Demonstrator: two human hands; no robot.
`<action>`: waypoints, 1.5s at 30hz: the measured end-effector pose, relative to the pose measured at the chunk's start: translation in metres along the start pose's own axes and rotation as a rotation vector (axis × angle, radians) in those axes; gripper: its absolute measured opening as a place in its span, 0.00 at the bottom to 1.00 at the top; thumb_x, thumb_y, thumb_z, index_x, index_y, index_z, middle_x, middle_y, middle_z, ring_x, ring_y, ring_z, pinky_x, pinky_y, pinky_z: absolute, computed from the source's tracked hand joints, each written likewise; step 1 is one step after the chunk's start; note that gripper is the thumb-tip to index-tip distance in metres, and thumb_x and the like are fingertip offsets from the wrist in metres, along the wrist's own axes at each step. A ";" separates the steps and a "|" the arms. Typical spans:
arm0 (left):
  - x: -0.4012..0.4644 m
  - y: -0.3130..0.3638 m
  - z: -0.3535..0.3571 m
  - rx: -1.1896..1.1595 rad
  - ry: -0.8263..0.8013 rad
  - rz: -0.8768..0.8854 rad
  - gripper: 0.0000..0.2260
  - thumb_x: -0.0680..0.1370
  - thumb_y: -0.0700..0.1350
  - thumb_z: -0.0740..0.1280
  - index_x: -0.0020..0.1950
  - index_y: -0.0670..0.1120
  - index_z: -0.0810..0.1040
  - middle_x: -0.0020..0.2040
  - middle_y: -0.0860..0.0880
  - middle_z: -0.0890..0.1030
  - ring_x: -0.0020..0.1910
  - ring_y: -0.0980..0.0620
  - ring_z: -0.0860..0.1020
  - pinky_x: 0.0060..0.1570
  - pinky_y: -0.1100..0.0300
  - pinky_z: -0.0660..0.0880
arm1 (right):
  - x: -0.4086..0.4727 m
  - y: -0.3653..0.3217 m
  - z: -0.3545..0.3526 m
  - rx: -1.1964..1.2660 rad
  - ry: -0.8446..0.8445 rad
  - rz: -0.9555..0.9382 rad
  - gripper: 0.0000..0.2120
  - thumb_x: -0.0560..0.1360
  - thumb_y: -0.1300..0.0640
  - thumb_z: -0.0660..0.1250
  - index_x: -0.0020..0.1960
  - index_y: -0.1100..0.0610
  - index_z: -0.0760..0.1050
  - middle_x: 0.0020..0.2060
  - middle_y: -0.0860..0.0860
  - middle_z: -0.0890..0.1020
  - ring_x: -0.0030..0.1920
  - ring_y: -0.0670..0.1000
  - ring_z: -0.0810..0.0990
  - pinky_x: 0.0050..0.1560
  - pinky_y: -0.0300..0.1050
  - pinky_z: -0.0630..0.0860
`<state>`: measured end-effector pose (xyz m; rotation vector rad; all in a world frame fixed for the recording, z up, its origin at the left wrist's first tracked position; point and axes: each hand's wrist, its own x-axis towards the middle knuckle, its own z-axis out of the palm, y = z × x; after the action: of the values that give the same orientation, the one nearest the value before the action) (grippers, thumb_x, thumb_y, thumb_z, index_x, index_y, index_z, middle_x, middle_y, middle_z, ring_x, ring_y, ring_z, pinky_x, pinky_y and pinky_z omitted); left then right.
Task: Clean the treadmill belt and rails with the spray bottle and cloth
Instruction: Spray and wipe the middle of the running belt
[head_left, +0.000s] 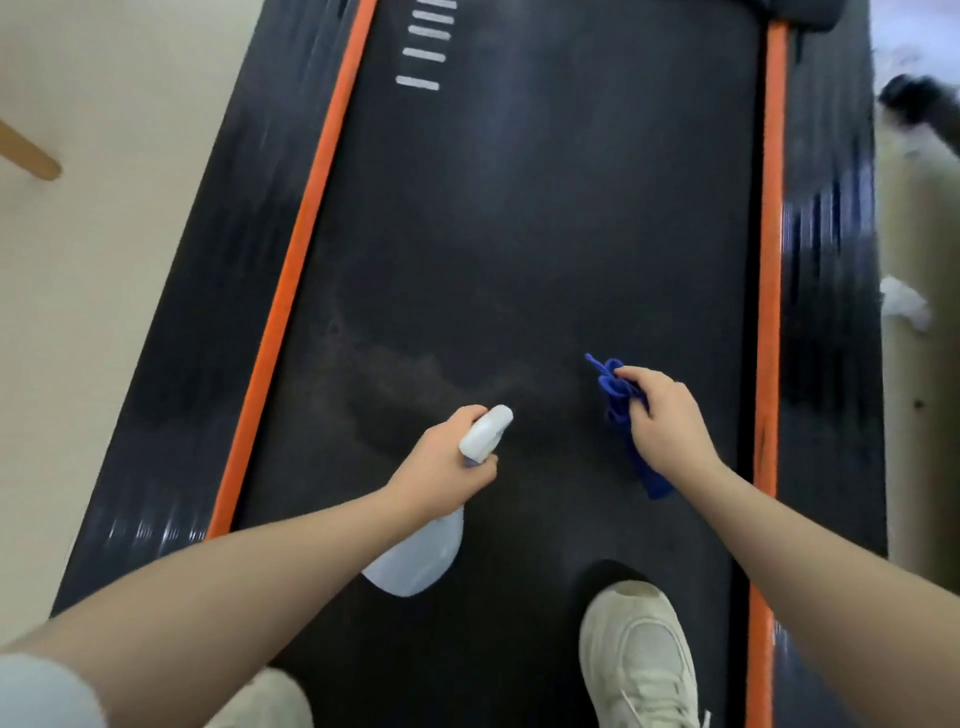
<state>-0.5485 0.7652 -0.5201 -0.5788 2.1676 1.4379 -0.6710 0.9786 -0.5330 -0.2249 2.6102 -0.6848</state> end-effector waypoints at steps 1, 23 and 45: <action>-0.005 -0.005 -0.007 -0.049 0.064 -0.005 0.22 0.75 0.39 0.67 0.68 0.51 0.67 0.57 0.51 0.76 0.57 0.53 0.75 0.51 0.63 0.70 | -0.005 -0.003 0.007 -0.003 -0.006 -0.004 0.18 0.78 0.65 0.55 0.65 0.55 0.72 0.62 0.53 0.75 0.61 0.57 0.72 0.62 0.55 0.69; -0.011 -0.093 -0.142 -0.147 0.520 -0.030 0.16 0.72 0.34 0.65 0.42 0.56 0.67 0.44 0.46 0.76 0.40 0.53 0.71 0.37 0.70 0.66 | 0.041 -0.195 0.170 -0.262 -0.033 -0.663 0.19 0.64 0.69 0.71 0.55 0.63 0.78 0.52 0.58 0.81 0.49 0.64 0.79 0.43 0.56 0.76; -0.012 -0.097 -0.155 -0.256 0.639 -0.013 0.19 0.72 0.33 0.67 0.52 0.56 0.69 0.42 0.62 0.73 0.42 0.62 0.74 0.40 0.81 0.67 | 0.076 -0.229 0.191 -0.311 -0.171 -1.022 0.22 0.59 0.74 0.72 0.53 0.66 0.80 0.51 0.60 0.82 0.50 0.63 0.80 0.52 0.56 0.76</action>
<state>-0.5057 0.5873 -0.5311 -1.2885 2.4345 1.7031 -0.6436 0.6789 -0.5963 -1.6850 2.2867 -0.4953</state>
